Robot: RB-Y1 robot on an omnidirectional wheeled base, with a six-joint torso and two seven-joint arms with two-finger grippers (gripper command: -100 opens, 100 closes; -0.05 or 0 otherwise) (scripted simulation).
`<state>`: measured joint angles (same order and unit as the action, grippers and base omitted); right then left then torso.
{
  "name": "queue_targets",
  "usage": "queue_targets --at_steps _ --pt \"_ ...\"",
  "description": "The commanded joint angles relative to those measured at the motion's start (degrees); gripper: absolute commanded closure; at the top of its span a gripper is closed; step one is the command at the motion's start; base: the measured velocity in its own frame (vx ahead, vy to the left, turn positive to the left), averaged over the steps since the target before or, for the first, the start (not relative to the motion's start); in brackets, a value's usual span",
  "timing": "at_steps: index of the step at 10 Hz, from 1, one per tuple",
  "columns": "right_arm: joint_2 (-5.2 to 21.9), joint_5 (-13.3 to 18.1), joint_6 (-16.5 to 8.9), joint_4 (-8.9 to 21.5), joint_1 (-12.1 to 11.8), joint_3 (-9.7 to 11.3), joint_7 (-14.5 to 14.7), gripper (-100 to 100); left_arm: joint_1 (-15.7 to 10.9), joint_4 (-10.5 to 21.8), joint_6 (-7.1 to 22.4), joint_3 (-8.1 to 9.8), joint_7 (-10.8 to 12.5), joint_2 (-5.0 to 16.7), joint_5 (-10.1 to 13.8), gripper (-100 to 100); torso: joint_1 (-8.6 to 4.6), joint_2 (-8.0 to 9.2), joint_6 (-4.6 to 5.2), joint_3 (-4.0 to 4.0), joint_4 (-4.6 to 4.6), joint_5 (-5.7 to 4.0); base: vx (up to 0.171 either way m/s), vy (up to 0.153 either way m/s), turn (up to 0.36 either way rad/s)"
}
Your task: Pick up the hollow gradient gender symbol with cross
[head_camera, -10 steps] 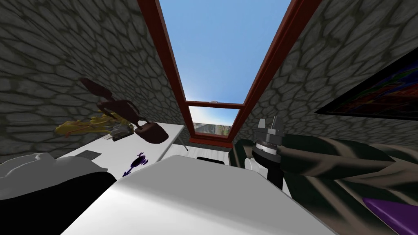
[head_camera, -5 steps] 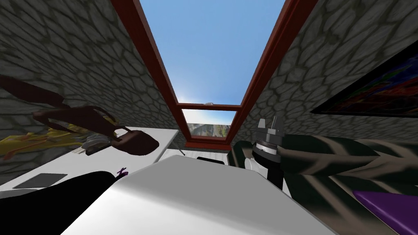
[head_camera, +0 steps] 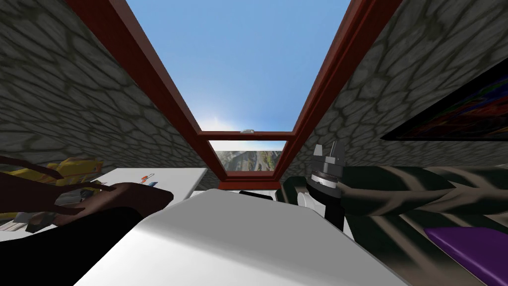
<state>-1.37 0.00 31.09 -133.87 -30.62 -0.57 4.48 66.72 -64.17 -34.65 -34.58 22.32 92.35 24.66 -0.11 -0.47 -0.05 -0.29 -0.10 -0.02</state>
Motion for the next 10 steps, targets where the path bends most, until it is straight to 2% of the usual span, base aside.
queue_targets --at_steps 1,2,3,6,7,8,10 --pt "0.0 0.0 0.0 0.0 0.0 0.0 0.0 0 0.0 0.0 0.0 0.0 0.0 0.0 0.0 -100 0.0 0.0 0.0 0.0 0.0 0.0 0.046 0.003 -0.005" --pt "0.0 0.0 0.0 0.0 0.0 0.0 0.0 0 -0.1 -0.1 0.1 -0.05 0.0 -0.1 0.0 0 -0.07 0.3 -0.02 0.17 0.07 -0.03 0.012 0.002 -0.002" --pt "0.0 0.0 0.0 0.0 0.0 0.0 0.0 0 -0.9 0.3 0.8 -0.25 -0.4 -1.9 -0.9 -100 -0.09 0.49 -0.03 0.29 0.12 -0.04 0.017 0.023 -0.033" --pt "0.0 0.0 0.0 0.0 0.0 0.0 0.0 0 -2.5 1.2 2.3 -0.69 -1.3 -5.5 -2.7 -100 0.1 0.52 -0.03 0.32 0.13 0.02 0.038 0.048 -0.035" --pt "0.0 0.0 0.0 0.0 0.0 0.0 0.0 0 -2.7 1.5 1.7 -0.92 -0.9 -5.0 -2.7 -100 0.07 0.52 -0.03 0.32 0.13 0.02 0.015 0.015 -0.005" --pt "0.0 0.0 0.0 0.0 0.0 0.0 0.0 0 -2.8 1.6 1.8 -1.0 -0.8 -5.1 -2.8 100 -0.02 0.57 -0.03 0.34 0.14 -0.02 0.0 0.0 0.0" --pt "0.0 0.0 0.0 0.0 0.0 0.0 0.0 0 -2.8 1.7 1.8 -1.01 -0.8 -5.1 -2.8 100 -0.1 0.62 0.0 0.38 0.17 -0.01 0.0 0.0 0.0"
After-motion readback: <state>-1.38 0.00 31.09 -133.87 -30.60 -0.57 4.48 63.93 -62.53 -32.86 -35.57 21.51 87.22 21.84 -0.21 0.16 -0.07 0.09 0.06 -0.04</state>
